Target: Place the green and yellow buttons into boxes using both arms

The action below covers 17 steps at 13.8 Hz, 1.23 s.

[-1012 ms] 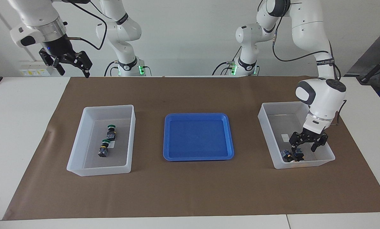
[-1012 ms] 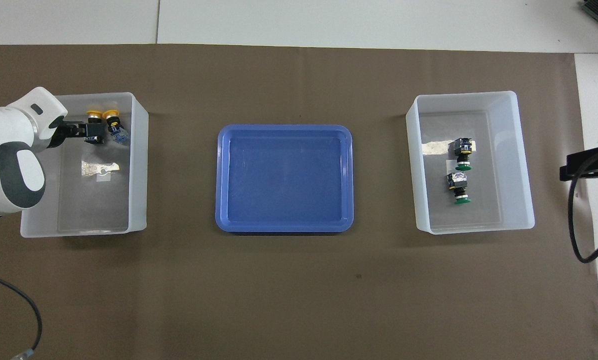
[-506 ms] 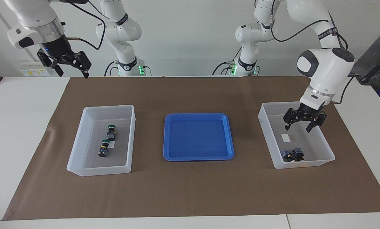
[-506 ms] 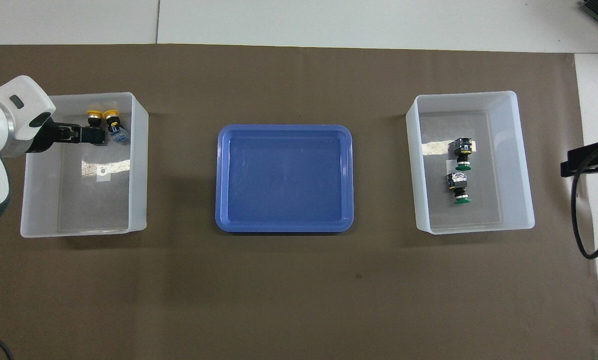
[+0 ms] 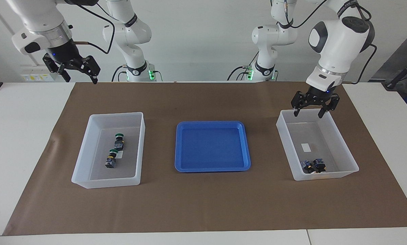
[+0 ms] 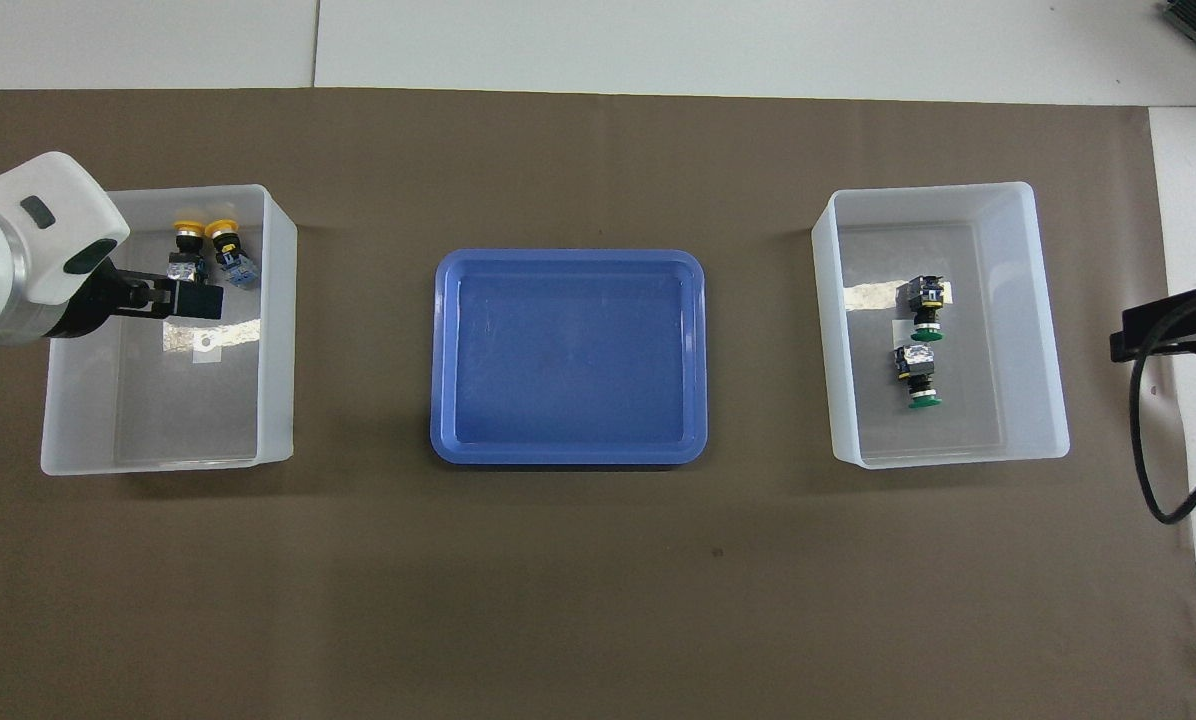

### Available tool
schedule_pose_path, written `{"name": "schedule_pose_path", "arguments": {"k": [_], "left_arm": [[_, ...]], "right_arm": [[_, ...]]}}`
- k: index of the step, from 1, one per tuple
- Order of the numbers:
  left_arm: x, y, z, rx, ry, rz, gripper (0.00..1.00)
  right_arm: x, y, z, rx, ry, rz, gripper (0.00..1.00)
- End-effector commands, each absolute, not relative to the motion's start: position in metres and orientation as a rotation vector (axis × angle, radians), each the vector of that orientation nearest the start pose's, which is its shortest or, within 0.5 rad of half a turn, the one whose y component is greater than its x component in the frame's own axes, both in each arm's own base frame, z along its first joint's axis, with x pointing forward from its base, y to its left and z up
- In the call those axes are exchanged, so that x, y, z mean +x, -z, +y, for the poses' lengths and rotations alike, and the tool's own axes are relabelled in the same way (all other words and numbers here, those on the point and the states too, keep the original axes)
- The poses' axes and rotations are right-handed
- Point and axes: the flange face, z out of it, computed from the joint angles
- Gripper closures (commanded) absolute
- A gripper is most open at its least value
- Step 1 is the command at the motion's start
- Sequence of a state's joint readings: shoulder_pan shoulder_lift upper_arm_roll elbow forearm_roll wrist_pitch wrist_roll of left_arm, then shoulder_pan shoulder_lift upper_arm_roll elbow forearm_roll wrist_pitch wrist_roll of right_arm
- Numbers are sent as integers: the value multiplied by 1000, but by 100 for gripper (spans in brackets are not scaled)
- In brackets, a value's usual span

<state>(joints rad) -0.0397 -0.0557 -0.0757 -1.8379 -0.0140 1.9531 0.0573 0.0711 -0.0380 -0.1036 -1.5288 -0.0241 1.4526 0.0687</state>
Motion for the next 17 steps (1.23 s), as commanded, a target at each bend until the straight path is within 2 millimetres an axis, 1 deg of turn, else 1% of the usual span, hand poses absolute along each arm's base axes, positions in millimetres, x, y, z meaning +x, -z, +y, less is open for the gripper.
{"name": "schedule_pose_path", "arguments": {"k": [1,4,5,6,8,9,11,15,17], "left_arm": [[562,-601,-66,-3108,252,254,0],[570,-633,-59,-3111,207,239,0],[574,-636,-57,-3115,164,233,0],[575,-641,-56,-3118,140,230,0],[575,-643,-54,-3116,130,225,0],[571,-647,-58,-3117,140,237,0],[563,-648,-56,-3118,114,234,0],[562,-648,-55,-3116,101,239,0],[565,-651,-48,-3113,127,289,0]], "right_arm": [[522,-654,-22,-3157,-46,126,0],[522,-655,-24,-3160,-42,127,0],[522,-656,-24,-3160,-39,125,0],[522,-656,-24,-3161,-37,125,0],[523,-657,-24,-3161,-15,124,0],[524,-657,-24,-3161,-13,124,0],[523,-655,-24,-3161,-20,127,0],[524,-655,-24,-3164,-3,127,0],[525,-656,-23,-3165,7,120,0]]}}
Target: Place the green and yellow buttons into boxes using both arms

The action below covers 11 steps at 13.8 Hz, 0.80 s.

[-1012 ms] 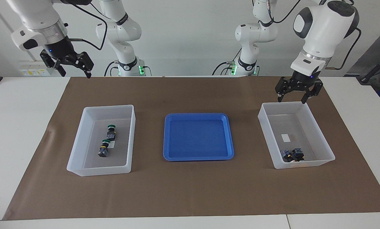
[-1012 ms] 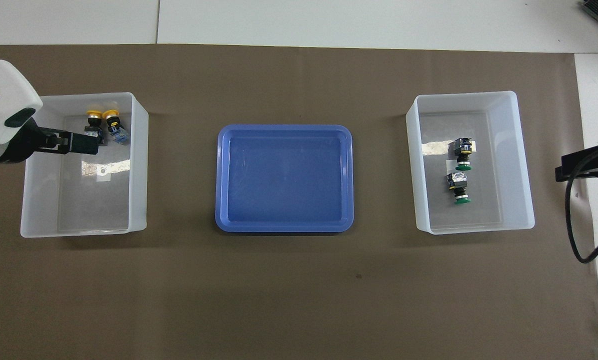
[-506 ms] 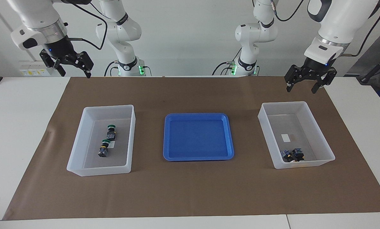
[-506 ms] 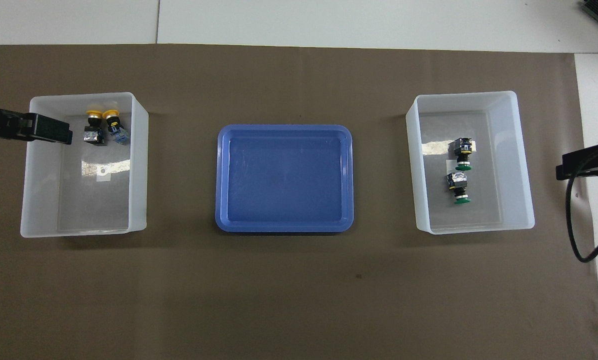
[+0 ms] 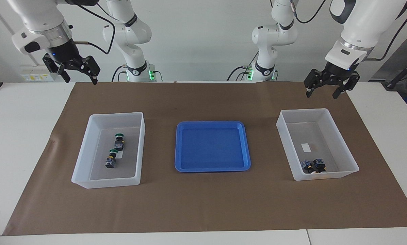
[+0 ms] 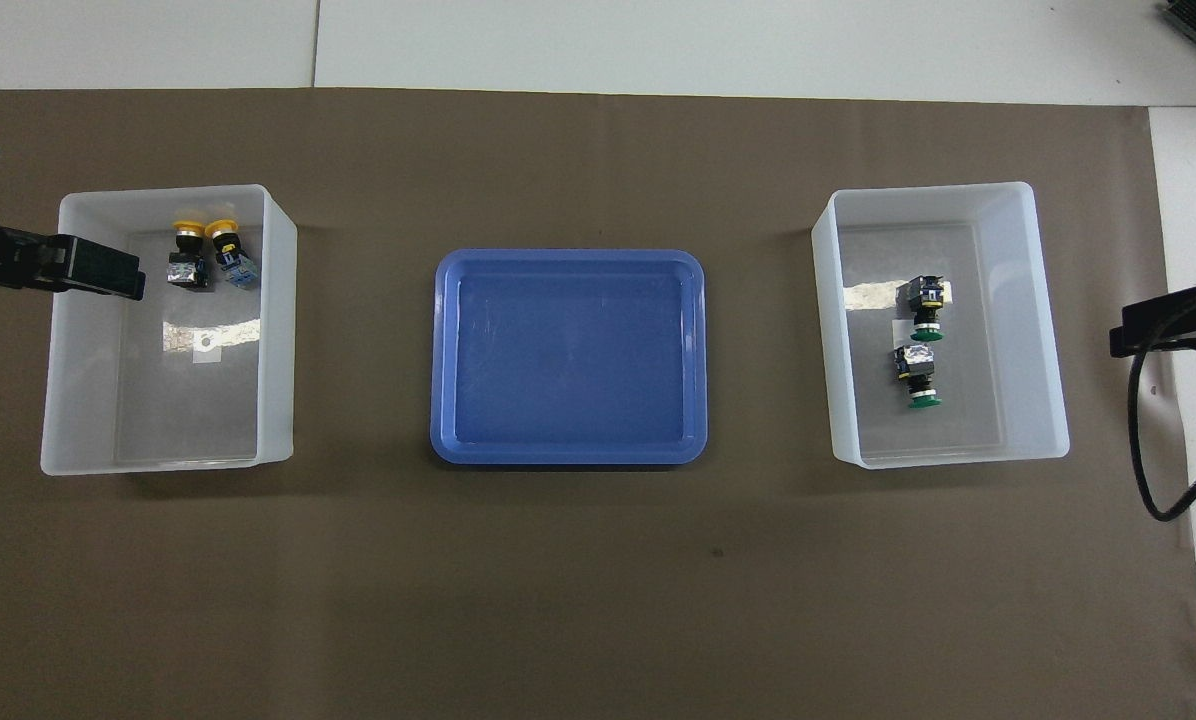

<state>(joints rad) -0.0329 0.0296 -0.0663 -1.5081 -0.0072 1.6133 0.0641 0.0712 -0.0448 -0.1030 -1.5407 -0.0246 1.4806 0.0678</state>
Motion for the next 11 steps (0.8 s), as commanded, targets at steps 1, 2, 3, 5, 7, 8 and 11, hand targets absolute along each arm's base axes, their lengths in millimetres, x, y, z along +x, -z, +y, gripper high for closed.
{"name": "schedule_pose_path", "arguments": {"k": [1,2,3,5,7,8,11], "left_arm": [[565,-651,-45,-3112,127,299,0],[565,-650,-43,-3106,117,298,0],[566,-650,-41,-3105,107,295,0],[564,-649,-45,-3106,74,302,0],[561,-650,-31,-3091,30,265,0],[557,-656,-30,-3091,20,264,0],[540,-674,-27,-3098,51,235,0]], "right_arm": [[525,-656,-23,-3166,9,122,0],[525,-656,-22,-3165,9,120,0],[525,-655,-23,-3165,0,122,0],[525,-656,-23,-3164,4,124,0],[526,-657,-23,-3164,14,134,0],[526,-657,-23,-3164,22,132,0],[526,-656,-23,-3164,14,124,0]]}}
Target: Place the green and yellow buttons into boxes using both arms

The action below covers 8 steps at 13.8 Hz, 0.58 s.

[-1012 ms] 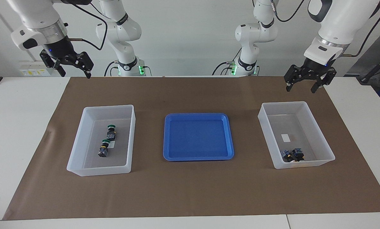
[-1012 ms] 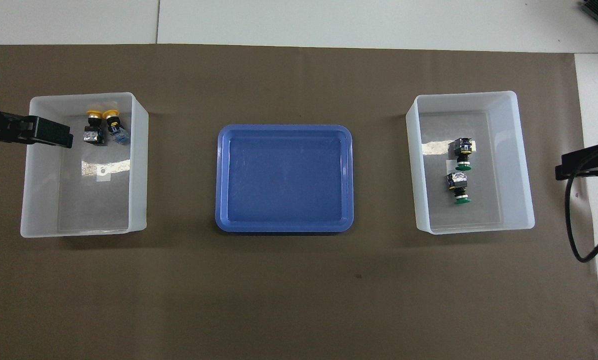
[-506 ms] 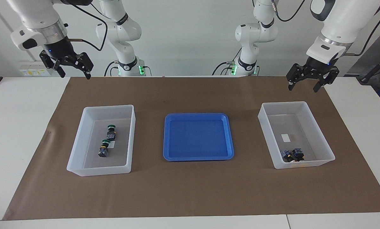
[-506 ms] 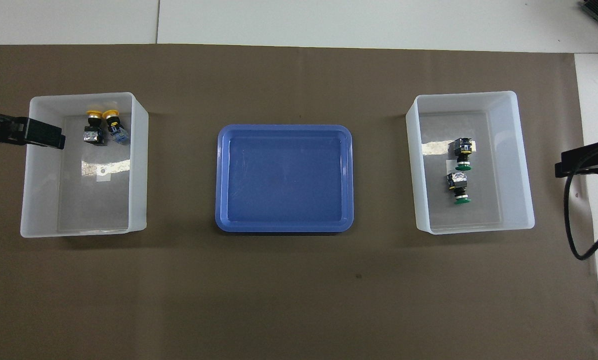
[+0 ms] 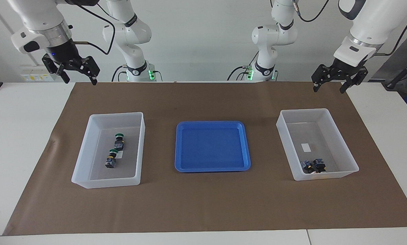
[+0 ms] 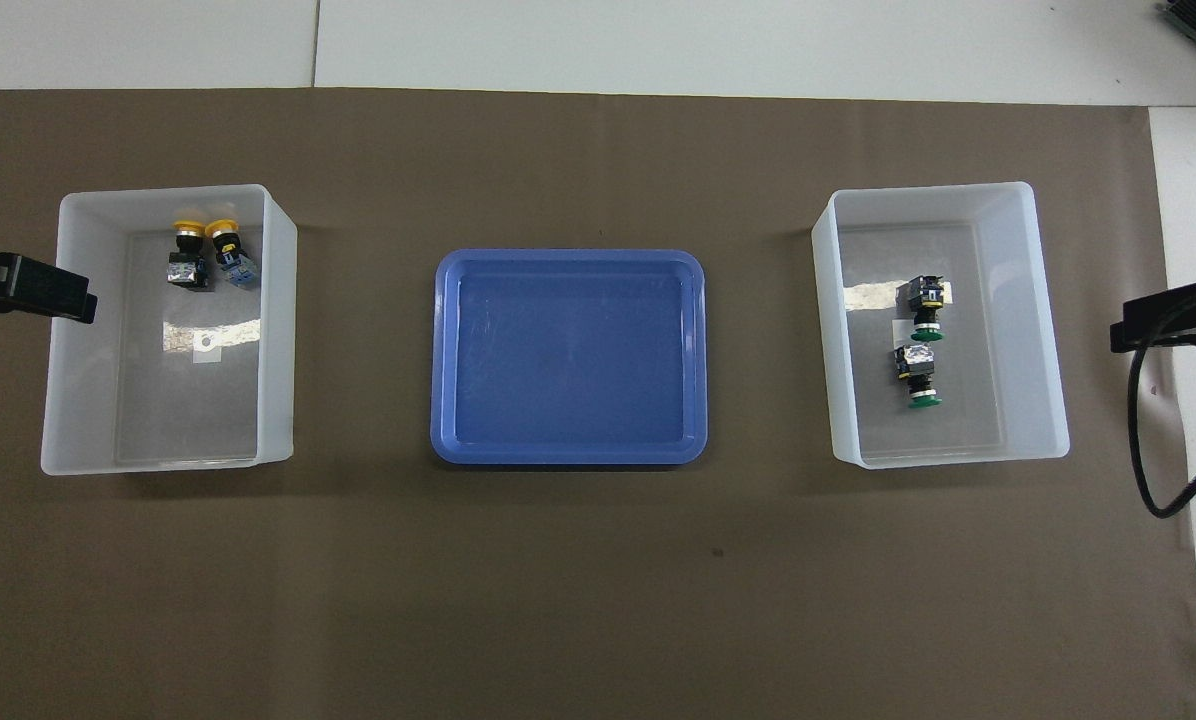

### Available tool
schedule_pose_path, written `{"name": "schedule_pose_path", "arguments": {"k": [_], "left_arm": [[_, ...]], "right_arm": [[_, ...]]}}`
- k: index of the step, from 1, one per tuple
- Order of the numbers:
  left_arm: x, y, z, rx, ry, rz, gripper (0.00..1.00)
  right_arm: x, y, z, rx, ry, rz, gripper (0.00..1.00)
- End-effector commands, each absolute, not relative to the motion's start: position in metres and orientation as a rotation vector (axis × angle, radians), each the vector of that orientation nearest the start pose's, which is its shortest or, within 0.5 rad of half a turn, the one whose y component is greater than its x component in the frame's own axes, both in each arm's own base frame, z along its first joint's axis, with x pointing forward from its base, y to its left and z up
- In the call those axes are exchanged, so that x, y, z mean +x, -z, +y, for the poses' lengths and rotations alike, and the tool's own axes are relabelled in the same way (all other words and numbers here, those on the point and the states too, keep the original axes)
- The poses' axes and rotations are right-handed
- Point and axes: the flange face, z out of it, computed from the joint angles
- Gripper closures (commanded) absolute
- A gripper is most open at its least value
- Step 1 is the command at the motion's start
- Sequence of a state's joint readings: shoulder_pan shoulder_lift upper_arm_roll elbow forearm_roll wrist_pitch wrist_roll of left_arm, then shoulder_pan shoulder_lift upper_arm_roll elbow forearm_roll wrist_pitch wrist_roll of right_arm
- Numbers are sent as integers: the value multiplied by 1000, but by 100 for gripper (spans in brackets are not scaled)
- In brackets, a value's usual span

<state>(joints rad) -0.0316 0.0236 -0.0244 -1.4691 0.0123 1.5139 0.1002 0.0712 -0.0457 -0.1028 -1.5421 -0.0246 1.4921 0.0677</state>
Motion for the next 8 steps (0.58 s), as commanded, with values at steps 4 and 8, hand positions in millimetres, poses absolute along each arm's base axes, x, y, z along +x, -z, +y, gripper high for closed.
{"name": "schedule_pose_path", "arguments": {"k": [4,8], "left_arm": [[540,-664,-21,-3104,27,223,0],[542,-657,-19,-3105,32,219,0]], "right_arm": [[526,-656,-23,-3164,17,127,0],[526,-656,-23,-3164,14,127,0]]}}
